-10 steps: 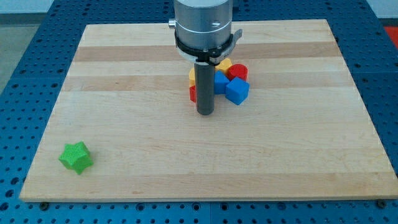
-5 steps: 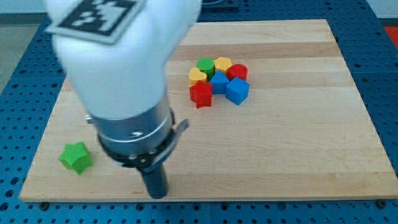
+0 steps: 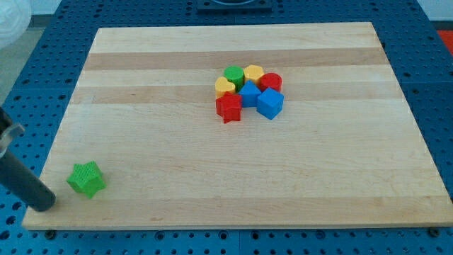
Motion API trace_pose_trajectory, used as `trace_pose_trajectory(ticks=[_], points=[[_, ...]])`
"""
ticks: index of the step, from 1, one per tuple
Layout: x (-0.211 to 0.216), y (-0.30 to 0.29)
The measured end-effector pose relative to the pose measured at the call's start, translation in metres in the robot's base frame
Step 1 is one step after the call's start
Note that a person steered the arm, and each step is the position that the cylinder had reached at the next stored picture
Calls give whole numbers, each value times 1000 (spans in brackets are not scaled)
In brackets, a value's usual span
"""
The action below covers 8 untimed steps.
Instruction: Move the green star towards the red star
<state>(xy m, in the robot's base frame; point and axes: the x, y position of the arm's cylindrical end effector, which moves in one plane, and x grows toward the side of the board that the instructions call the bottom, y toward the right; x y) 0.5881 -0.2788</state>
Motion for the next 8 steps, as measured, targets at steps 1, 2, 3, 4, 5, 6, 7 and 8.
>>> trace_pose_trajectory(ticks=[1,2,3,4,5,6,7,8], points=[[-11,1],[-11,17],[-13,42],[-23,67],[-38,88],[-49,111],[-57,141],[-65,180]])
